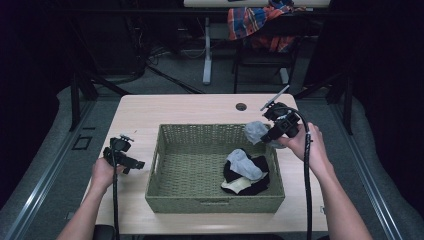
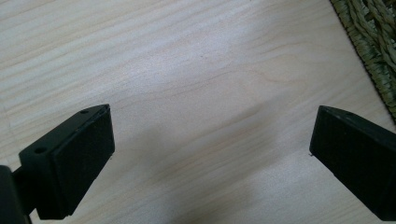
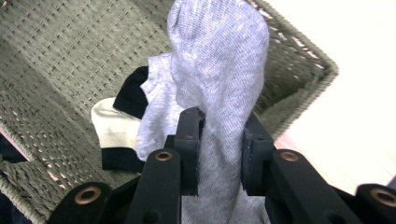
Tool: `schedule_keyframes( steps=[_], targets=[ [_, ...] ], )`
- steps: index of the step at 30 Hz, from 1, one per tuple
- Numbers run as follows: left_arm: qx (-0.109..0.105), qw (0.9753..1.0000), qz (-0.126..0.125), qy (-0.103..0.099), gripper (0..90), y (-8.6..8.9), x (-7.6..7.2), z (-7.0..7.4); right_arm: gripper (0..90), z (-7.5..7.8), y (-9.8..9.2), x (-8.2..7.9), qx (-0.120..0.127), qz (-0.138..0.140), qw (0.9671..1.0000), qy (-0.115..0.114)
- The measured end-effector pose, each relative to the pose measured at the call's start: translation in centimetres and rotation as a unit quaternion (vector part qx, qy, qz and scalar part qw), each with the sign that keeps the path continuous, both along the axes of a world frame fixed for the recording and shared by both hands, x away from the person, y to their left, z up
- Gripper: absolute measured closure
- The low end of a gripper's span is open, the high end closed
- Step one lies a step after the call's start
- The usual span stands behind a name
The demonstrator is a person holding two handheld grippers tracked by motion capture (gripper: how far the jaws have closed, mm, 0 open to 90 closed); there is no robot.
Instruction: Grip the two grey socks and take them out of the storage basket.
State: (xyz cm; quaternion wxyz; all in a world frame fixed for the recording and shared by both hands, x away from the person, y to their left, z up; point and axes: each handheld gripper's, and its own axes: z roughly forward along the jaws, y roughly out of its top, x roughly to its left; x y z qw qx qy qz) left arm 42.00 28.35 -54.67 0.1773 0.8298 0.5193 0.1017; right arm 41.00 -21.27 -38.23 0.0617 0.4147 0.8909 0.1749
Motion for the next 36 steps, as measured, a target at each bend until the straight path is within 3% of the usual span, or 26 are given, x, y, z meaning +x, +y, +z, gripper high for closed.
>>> schedule_keyframes(
  steps=[18,24,36],
  targets=[
    [0.0,1.0,-0.003,0.003,0.0,-0.3,0.1,-0.1,74.4,1.0,-4.9,0.7,0.015,-0.049,0.9987,-0.001],
    [0.001,1.0,-0.004,0.002,0.0,-0.3,0.3,-0.1,74.5,1.3,-6.6,0.8,0.028,-0.072,0.997,-0.004],
    [0.002,1.0,-0.004,-0.001,0.0,-0.3,0.2,0.0,74.8,0.0,-9.9,1.7,0.015,-0.127,0.9918,0.003]
  ],
)
